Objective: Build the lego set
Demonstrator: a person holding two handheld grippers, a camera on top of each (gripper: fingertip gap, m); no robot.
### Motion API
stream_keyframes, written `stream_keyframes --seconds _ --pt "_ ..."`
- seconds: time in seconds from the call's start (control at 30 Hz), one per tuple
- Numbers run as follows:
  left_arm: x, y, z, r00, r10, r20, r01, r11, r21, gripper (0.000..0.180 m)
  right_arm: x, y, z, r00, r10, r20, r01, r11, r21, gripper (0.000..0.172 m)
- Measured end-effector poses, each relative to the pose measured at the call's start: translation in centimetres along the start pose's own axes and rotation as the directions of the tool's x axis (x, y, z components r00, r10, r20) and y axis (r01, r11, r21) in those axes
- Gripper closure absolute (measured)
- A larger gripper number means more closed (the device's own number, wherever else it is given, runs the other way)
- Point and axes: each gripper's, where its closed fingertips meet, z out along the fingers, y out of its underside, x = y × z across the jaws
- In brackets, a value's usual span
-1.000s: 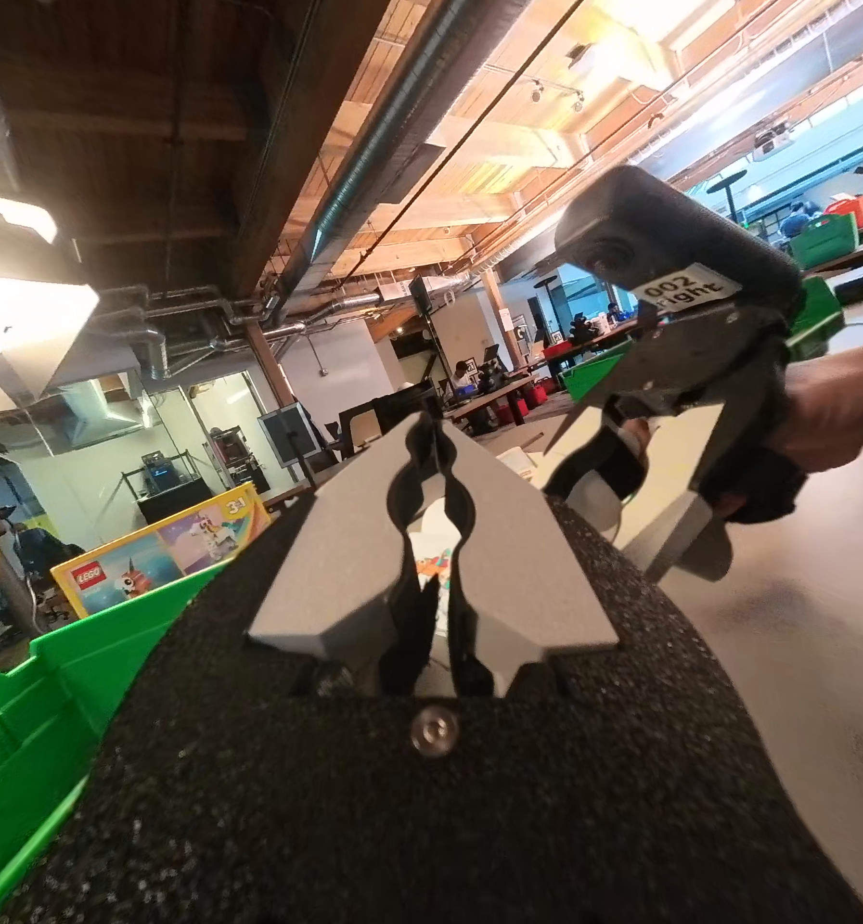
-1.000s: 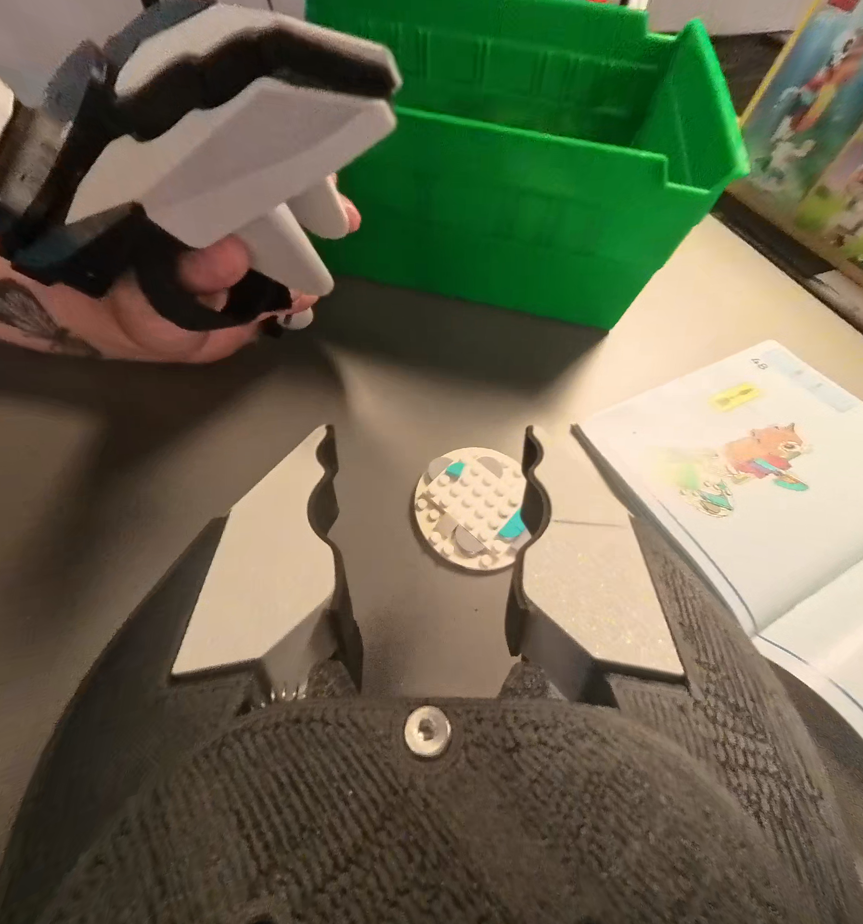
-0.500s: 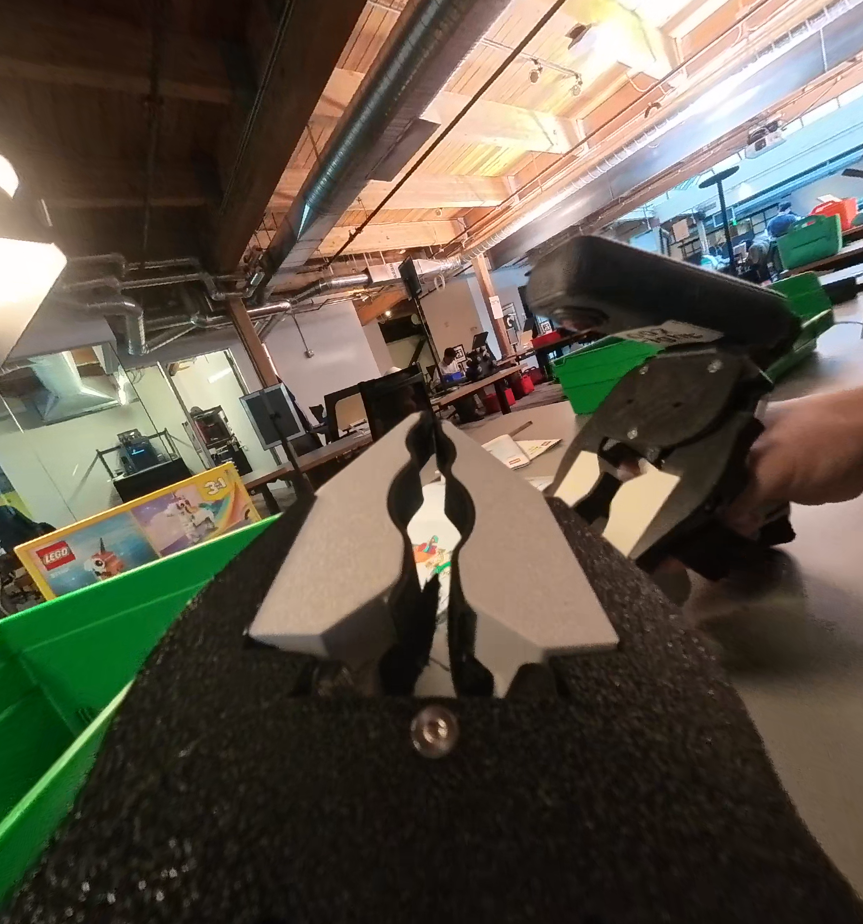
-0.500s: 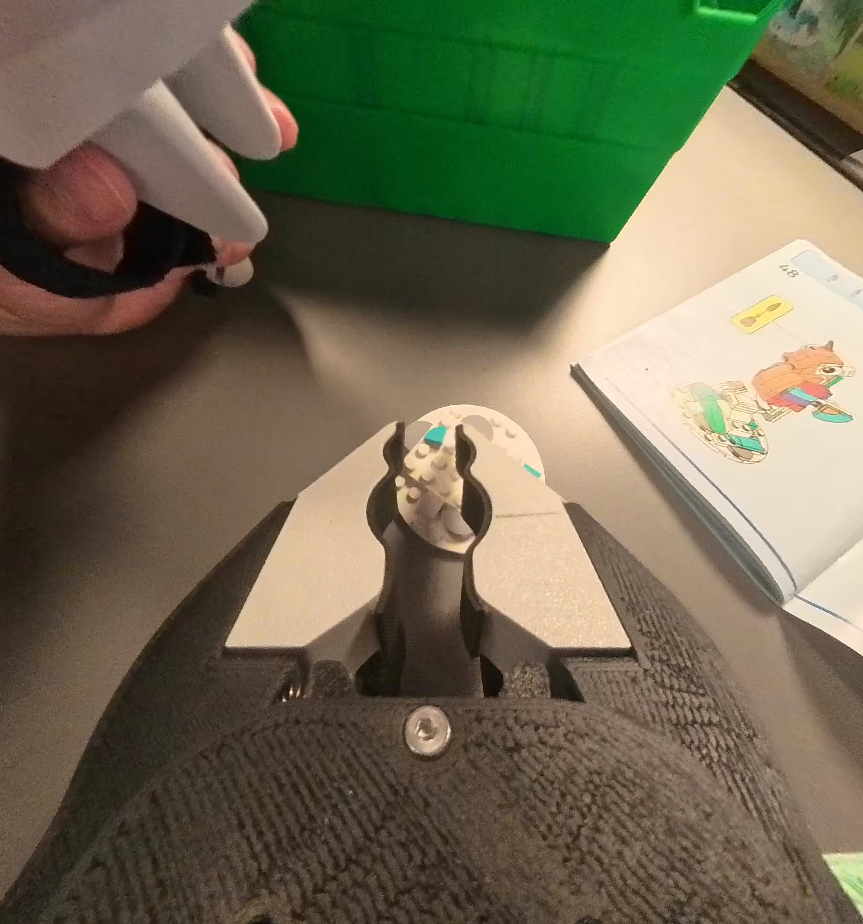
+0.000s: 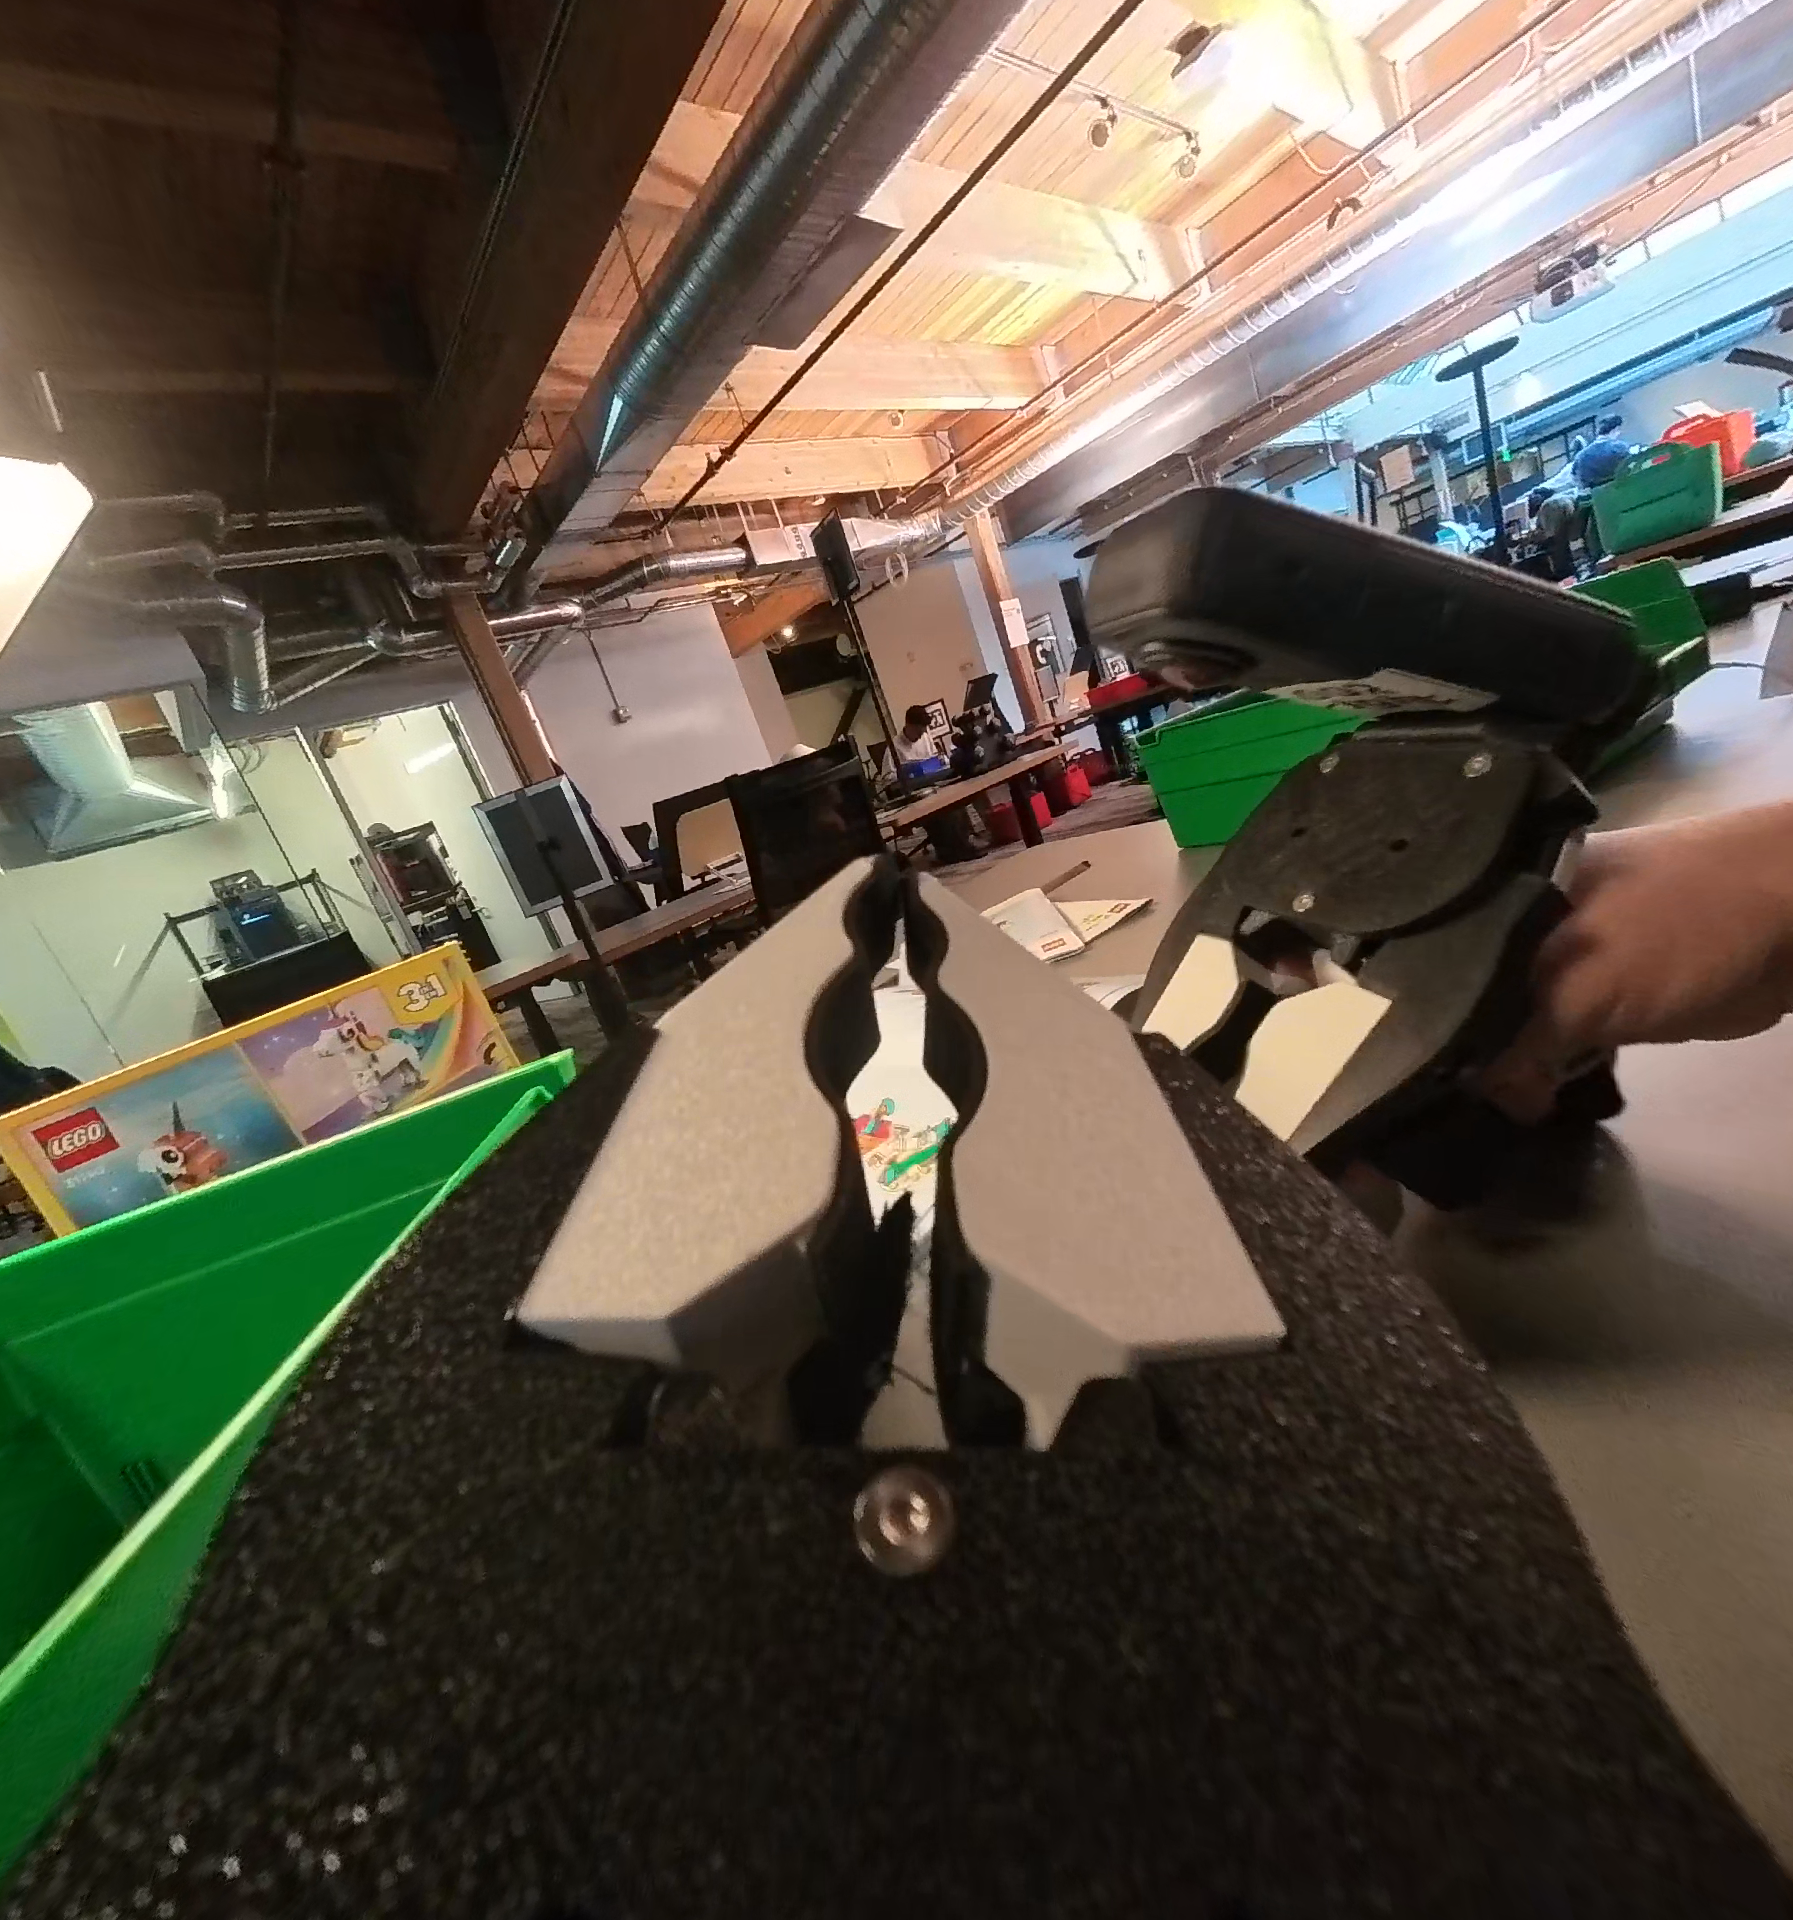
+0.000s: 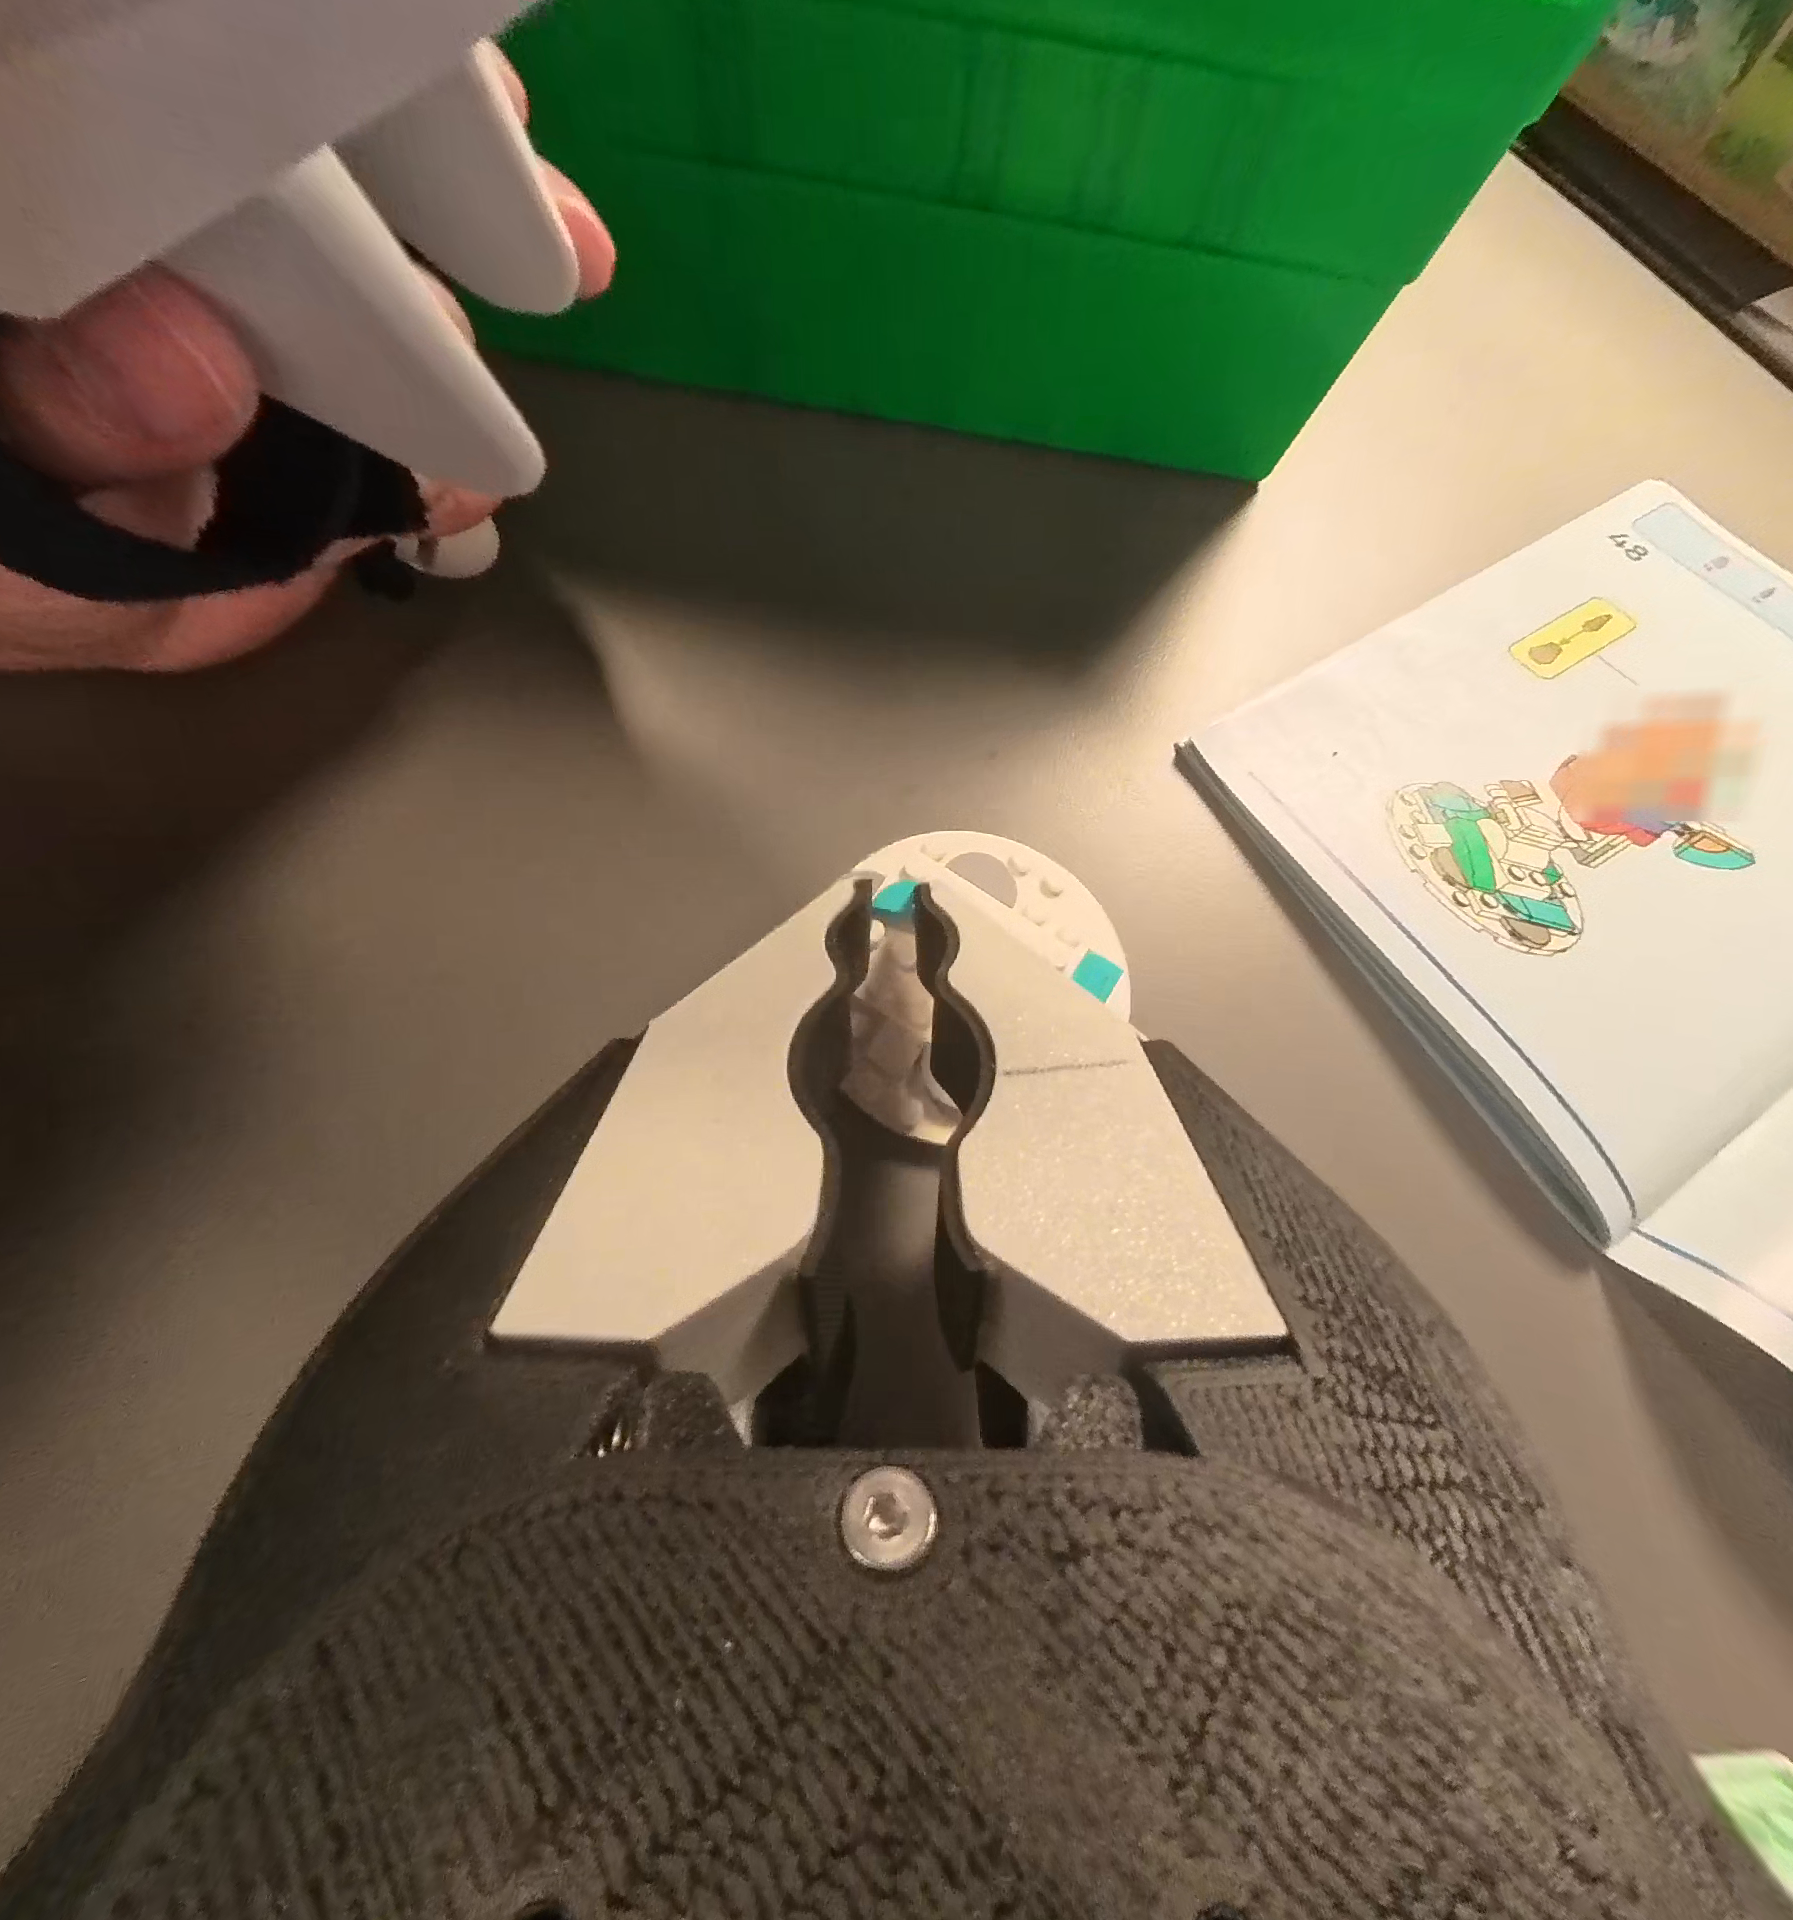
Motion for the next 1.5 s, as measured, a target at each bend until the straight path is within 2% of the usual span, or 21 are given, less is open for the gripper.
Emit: stream_keyframes --seconds 0.03,0.23,0.37,0.43,0.6,0.8,0.93,1.0,1.07,1.13,1.27,1.5 --pt "-0.1 0.0 0.0 1.0 -0.002 0.002 0.002 1.0 0.001 0.18 0.2 0.0 -0.1 1.0 -0.018 -0.016 0.018 1.0 0.003 0.166" --pt "-0.3 0.0 0.0 1.0 -0.009 0.009 0.009 1.0 0.002 0.18 1.4 -2.1 -1.3 0.976 -0.157 -0.15 0.176 0.977 0.119 0.166" --pt "-0.8 0.2 -0.1 0.999 -0.032 0.038 0.033 0.999 -0.011 0.18 1.8 -4.0 -2.6 0.918 -0.277 -0.283 0.338 0.921 0.196 0.167" --pt "-1.3 0.5 0.0 0.995 -0.086 0.052 0.087 0.996 -0.019 0.177 1.9 -4.8 -3.4 0.878 -0.329 -0.348 0.416 0.884 0.213 0.168" --pt "-1.6 2.0 0.4 0.953 -0.3 0.025 0.301 0.948 -0.104 0.15 1.6 -6.2 -5.1 0.775 -0.432 -0.462 0.577 0.782 0.236 0.167" --pt "0.3 2.2 0.8 0.864 -0.489 -0.125 0.467 0.868 -0.168 0.146 1.3 -7.3 -6.7 0.602 -0.533 -0.595 0.744 0.645 0.175 0.167" --pt "0.9 2.0 0.8 0.841 -0.515 -0.165 0.489 0.854 -0.176 0.144 0.8 -7.2 -6.5 0.492 -0.607 -0.624 0.817 0.569 0.09 0.168" --pt "1.2 2.2 0.9 0.841 -0.513 -0.17 0.482 0.855 -0.193 0.148 0.4 -7.1 -6.2 0.456 -0.638 -0.621 0.841 0.537 0.066 0.168" --pt "1.4 2.4 0.9 0.843 -0.51 -0.173 0.474 0.855 -0.21 0.161 0.1 -7.1 -6.0 0.427 -0.658 -0.62 0.857 0.514 0.045 0.168" --pt "1.4 2.5 0.9 0.842 -0.51 -0.175 0.472 0.854 -0.216 0.176 -0.1 -7.1 -5.9 0.415 -0.667 -0.619 0.863 0.503 0.037 0.168" --pt "1.4 2.5 0.9 0.817 -0.544 -0.189 0.504 0.834 -0.223 0.176 -0.1 -7.1 -5.9 0.429 -0.66 -0.617 0.858 0.51 0.051 0.168" --pt "1.4 2.7 1.0 0.871 -0.468 -0.153 0.431 0.875 -0.22 0.177 0.1 -7.0 -5.8 0.428 -0.664 -0.613 0.856 0.516 0.038 0.168"
